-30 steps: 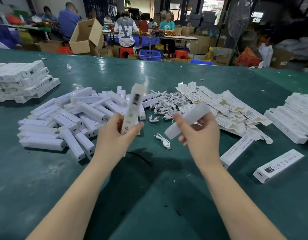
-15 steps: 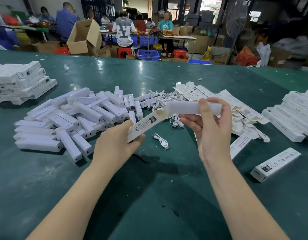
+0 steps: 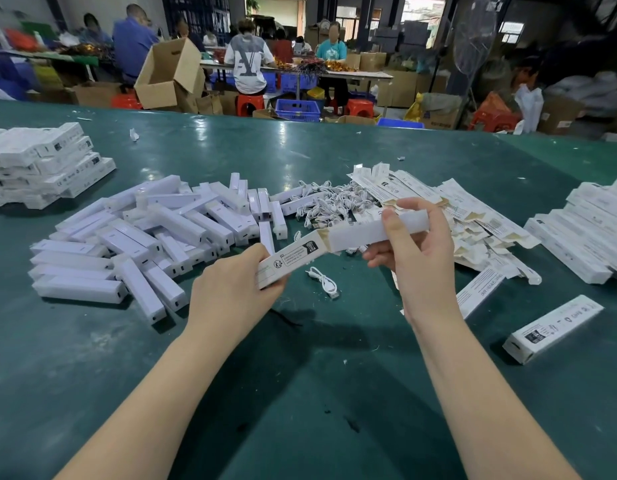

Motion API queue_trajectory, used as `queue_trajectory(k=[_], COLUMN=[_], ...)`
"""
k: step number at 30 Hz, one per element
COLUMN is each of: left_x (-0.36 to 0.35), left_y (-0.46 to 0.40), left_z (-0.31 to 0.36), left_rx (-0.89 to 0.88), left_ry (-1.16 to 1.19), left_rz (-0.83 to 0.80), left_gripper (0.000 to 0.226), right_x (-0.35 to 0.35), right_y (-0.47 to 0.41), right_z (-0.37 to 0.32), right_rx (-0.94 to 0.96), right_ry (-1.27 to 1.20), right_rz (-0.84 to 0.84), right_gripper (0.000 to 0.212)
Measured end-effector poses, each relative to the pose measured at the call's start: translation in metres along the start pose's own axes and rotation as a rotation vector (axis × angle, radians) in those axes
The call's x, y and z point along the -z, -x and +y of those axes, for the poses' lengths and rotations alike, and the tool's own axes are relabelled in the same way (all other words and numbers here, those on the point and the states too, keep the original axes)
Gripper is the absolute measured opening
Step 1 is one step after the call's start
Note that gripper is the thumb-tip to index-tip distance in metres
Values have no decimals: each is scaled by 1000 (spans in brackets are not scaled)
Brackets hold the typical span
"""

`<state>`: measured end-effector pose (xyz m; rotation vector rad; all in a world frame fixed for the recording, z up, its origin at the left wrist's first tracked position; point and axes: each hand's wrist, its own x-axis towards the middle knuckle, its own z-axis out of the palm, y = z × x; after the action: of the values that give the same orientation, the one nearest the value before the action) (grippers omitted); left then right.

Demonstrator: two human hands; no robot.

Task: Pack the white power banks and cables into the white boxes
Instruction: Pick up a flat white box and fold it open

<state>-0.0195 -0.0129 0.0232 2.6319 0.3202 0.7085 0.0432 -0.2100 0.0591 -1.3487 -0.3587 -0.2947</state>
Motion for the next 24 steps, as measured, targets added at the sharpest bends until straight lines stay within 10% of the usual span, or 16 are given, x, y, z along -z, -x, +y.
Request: queue_trajectory(k=[24], left_x=[-5], left_y=[3], left_z=[-1], left_rx=[-95], left_ry=[42], left_rz=[-149], left_gripper=[16], right_x=[-4], right_y=[9], right_z=[-3], right_rx=[118], right_ry=[35], right_rz=[48], right_gripper=[41])
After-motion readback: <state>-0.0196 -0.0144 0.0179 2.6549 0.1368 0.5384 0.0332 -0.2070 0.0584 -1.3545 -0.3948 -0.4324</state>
